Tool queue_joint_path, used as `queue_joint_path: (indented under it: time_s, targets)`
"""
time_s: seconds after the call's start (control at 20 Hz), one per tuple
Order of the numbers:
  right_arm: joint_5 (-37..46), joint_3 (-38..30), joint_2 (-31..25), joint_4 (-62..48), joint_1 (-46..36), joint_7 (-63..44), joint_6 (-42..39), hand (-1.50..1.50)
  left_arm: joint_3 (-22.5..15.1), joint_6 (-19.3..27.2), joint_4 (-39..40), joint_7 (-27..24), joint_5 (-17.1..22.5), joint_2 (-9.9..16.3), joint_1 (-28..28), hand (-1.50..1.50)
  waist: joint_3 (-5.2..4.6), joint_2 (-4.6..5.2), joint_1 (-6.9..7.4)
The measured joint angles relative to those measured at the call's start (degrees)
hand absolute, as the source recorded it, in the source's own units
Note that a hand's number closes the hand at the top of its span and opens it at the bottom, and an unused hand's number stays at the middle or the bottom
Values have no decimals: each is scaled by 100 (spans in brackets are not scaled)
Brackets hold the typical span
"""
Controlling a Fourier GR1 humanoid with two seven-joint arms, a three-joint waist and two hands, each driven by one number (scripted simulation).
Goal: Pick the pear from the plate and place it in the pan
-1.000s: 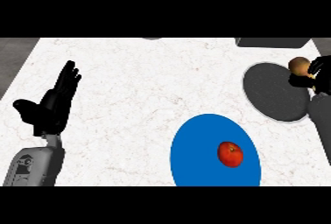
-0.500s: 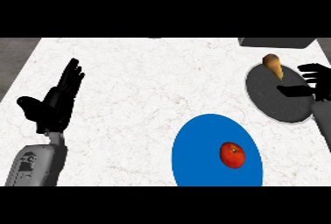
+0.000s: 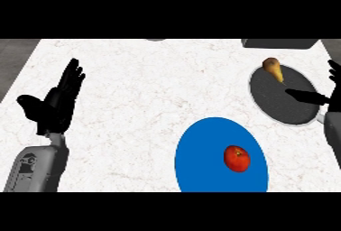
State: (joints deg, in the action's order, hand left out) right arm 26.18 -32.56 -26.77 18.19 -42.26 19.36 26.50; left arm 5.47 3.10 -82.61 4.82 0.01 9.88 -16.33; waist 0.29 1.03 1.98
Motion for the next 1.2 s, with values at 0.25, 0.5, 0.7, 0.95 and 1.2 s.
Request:
queue_joint_path:
  time_s: [0.25, 0.5, 0.7, 0.95, 1.2]
  targets:
    - [-711, -438, 208, 369, 333, 718, -434, -150, 53, 56, -15, -75, -45, 10, 176, 0, -18, -79, -150]
    - [-1244, -510, 433, 1091, 992, 1068, -1437, -150, 100, 48, -230, 4, -31, 68, 396, 0, -34, -158, -304]
    - [-1535, -423, 670, 2064, 1714, 1060, -2055, -150, 164, 60, -321, 89, -5, 103, 504, 0, -49, -209, -444]
    - [-1781, -246, 1037, 3711, 2776, 684, -2492, -150, 238, 50, -330, 73, 13, 154, 580, 0, -58, -221, -523]
    - [-1993, -33, 1514, 5720, 4011, -50, -2807, -150, 205, 62, -341, -7, 4, 80, 634, 0, -58, -198, -505]
